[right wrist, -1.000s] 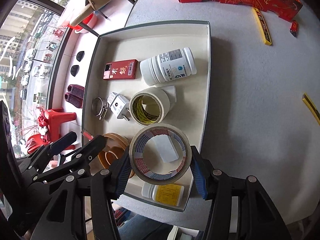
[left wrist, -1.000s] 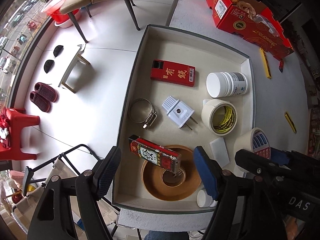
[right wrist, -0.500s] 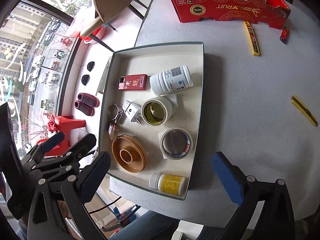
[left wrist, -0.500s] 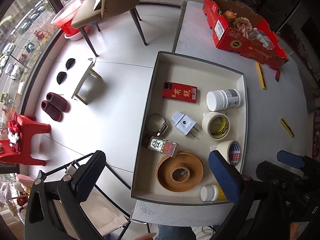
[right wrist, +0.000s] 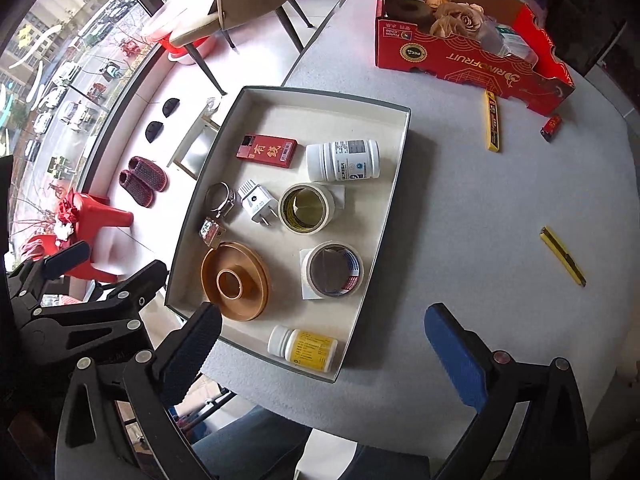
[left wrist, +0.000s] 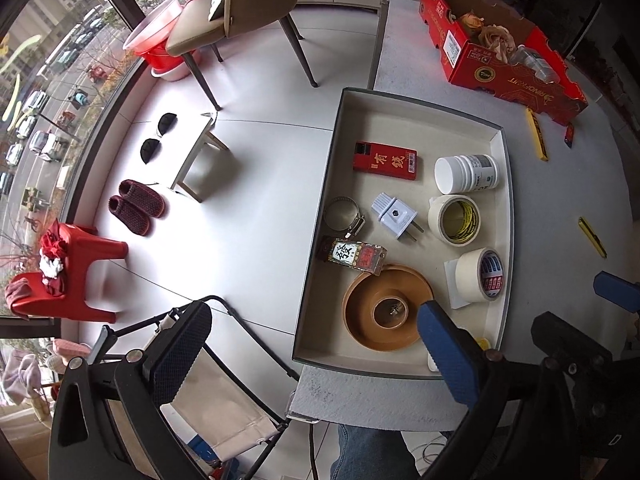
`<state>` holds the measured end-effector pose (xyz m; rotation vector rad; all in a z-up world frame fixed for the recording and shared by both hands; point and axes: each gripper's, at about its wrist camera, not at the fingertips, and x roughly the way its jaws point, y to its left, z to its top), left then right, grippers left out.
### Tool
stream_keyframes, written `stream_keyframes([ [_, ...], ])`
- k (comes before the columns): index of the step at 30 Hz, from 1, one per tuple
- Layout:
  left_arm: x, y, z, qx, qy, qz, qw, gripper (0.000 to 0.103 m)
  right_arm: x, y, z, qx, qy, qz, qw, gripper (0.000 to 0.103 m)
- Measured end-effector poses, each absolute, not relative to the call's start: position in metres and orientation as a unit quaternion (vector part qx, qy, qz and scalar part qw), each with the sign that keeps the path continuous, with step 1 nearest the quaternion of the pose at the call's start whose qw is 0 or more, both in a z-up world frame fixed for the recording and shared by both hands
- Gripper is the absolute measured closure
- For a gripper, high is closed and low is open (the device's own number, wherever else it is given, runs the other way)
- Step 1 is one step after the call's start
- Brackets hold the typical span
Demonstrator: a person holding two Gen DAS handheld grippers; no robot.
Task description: Organize rigid objects
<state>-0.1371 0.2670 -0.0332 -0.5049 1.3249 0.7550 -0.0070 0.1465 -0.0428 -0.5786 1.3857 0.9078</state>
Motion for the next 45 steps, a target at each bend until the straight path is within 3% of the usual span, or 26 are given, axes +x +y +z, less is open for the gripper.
stream_keyframes([
  [45,-0.152,0.257,-0.049,-0.276,0.618,0.313,0.666,0.001,-0.027,0.145,-0.044,-0.283,0.607,0.391,0.631,0.001],
])
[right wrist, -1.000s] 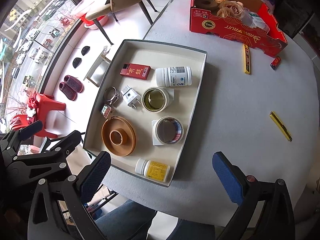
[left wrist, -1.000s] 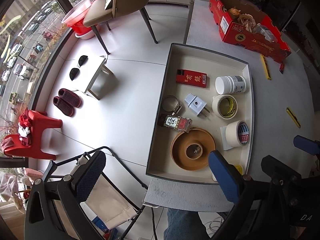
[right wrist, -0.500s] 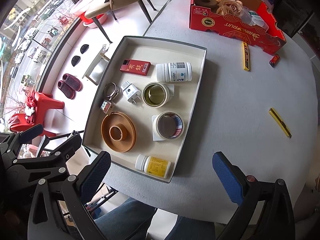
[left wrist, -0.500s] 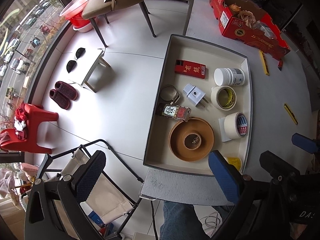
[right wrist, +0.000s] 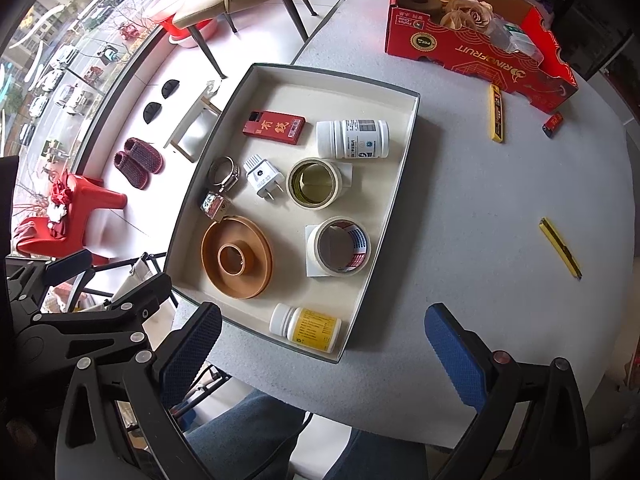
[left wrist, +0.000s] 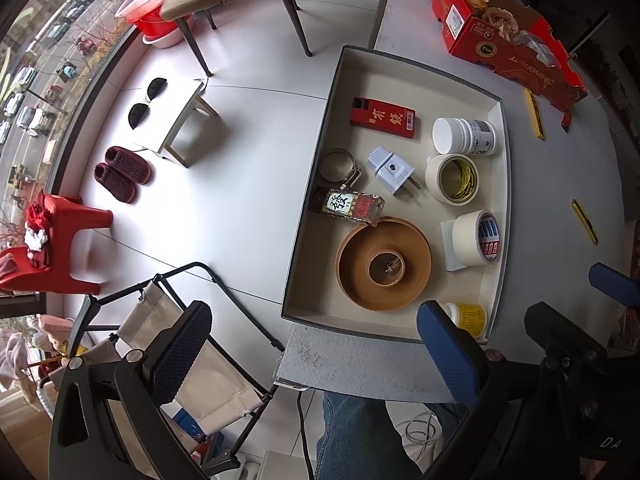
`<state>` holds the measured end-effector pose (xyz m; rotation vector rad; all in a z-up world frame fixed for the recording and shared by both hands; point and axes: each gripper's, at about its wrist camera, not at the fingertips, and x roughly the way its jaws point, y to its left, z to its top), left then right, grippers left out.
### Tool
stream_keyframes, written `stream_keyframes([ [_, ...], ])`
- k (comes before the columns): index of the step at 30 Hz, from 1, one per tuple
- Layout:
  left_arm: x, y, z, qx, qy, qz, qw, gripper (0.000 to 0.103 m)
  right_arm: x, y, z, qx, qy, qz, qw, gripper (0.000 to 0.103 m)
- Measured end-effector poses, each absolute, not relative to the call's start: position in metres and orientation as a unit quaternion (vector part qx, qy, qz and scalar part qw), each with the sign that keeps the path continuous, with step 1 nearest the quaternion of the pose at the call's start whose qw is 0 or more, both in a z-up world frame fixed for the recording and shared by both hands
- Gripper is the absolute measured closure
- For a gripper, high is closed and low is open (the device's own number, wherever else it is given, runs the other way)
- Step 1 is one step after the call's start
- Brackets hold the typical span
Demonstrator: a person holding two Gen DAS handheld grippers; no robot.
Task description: Organize rigid objects
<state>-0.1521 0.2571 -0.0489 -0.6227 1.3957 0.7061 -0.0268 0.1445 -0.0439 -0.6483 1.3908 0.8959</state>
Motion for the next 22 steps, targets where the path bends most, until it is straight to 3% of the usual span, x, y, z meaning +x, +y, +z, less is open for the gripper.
stream_keyframes([
  [22,-0.168,0.270,-0.049,-0.304,0.606,0.321,0.661,0.001,-0.028,0.151,-0.051,-0.282,0.615,0.391,0.624,0.001],
])
